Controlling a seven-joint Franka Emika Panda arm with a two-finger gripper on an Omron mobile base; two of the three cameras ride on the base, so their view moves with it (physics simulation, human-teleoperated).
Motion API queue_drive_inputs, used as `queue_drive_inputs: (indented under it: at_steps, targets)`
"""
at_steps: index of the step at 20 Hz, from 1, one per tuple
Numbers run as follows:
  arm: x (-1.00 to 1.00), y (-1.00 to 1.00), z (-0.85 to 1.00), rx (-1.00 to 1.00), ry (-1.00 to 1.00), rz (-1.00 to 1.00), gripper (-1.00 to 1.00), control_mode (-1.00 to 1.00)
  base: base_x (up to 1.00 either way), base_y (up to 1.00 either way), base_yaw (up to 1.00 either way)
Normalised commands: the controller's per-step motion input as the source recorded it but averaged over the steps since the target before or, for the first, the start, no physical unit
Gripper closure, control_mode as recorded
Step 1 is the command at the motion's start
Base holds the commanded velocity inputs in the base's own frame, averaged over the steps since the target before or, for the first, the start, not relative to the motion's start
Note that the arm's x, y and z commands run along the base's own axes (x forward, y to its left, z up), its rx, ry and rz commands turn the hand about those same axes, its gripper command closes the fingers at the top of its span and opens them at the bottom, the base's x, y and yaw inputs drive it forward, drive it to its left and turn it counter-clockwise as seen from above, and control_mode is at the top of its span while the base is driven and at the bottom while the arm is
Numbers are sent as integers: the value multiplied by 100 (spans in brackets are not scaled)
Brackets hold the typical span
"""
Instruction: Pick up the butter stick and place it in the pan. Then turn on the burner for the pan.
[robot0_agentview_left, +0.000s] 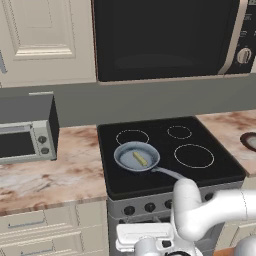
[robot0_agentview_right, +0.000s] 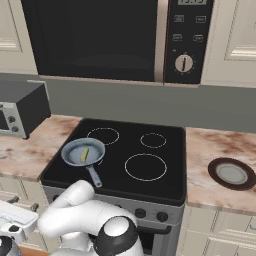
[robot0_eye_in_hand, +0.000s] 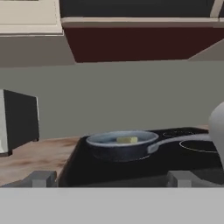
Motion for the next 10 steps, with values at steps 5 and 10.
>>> queue_drive_inputs:
  at_steps: [5,10]
  targets:
    - [25,-11,-29,5,0,1,-100,-100,0,0,0]
    - [28,-1,-41,4,0,3,-100,-100,0,0,0]
